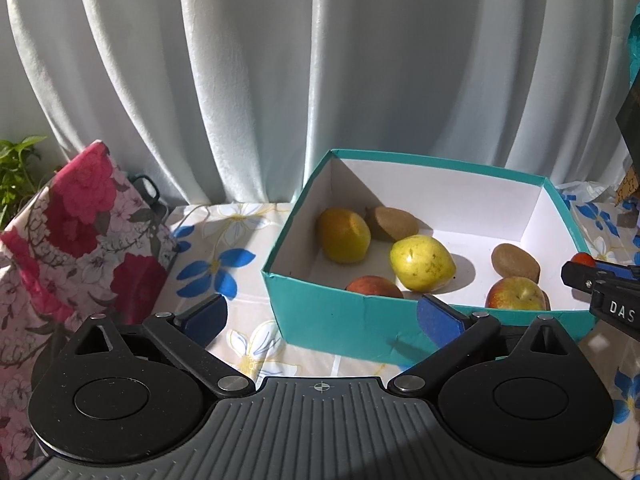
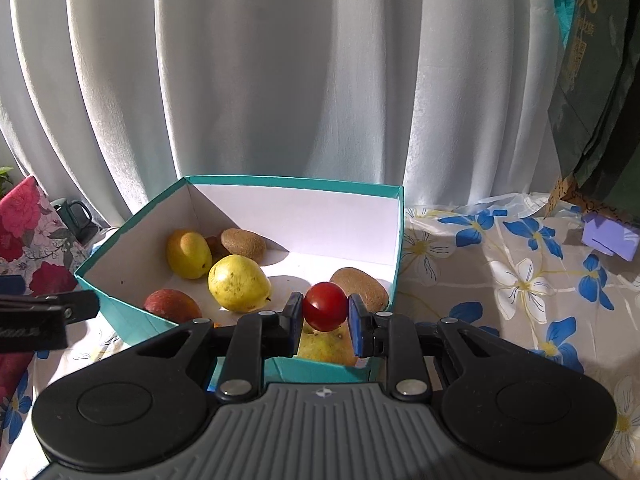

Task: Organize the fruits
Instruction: 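Lower the cherry tomato into the box and open the right gripper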

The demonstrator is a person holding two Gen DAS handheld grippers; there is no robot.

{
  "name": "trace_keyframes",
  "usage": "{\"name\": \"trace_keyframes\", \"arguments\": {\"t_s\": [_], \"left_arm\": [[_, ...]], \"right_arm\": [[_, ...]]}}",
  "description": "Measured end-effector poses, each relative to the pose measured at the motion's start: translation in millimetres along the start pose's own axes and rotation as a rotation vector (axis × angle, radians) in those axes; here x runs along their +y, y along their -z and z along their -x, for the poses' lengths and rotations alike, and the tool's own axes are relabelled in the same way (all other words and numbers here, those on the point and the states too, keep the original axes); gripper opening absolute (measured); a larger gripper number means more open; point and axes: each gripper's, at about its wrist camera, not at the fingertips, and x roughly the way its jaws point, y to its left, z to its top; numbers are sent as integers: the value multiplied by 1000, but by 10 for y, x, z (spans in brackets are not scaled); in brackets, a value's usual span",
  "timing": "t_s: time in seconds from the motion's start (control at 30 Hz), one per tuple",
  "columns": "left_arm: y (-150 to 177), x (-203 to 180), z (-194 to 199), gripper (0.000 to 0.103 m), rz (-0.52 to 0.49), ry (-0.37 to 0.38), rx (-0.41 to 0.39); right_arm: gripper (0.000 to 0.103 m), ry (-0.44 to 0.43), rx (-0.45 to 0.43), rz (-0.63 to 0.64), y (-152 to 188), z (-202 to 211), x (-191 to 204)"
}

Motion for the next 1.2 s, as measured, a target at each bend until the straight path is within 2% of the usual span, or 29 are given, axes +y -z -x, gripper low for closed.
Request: {"name": "trace_keyframes", "arguments": {"t_s": [0.3,0.5,0.7,0.83,0.9,1.03,1.07,1.1,1.2], "left_arm": [[18,-15,83,103,35,89,51],[58,-50,96,103,30,92,98],[109,-123,127,103,-13,93,102],[134,-153,163,103,-12,120,101],[138,-157,161,103,-8,136,108],[140,-176,159,103,-15,133,115],[139,-178,160,103,-16,131,114],[139,-179,162,103,-18,129,112],[135,-176,164,103,-17,126,108]], "right_arm": [[23,5,94,14,-103,-242,47],[23,10,178,33,-166,-429,81],[23,27,204,51,-194,-525,115],[24,44,223,62,-188,-562,132],[34,49,221,62,-190,-557,135],[67,33,201,72,-204,-519,170],[78,41,195,72,-206,-507,181],[80,31,186,74,-214,-482,191],[91,13,169,58,-235,-413,194]]}}
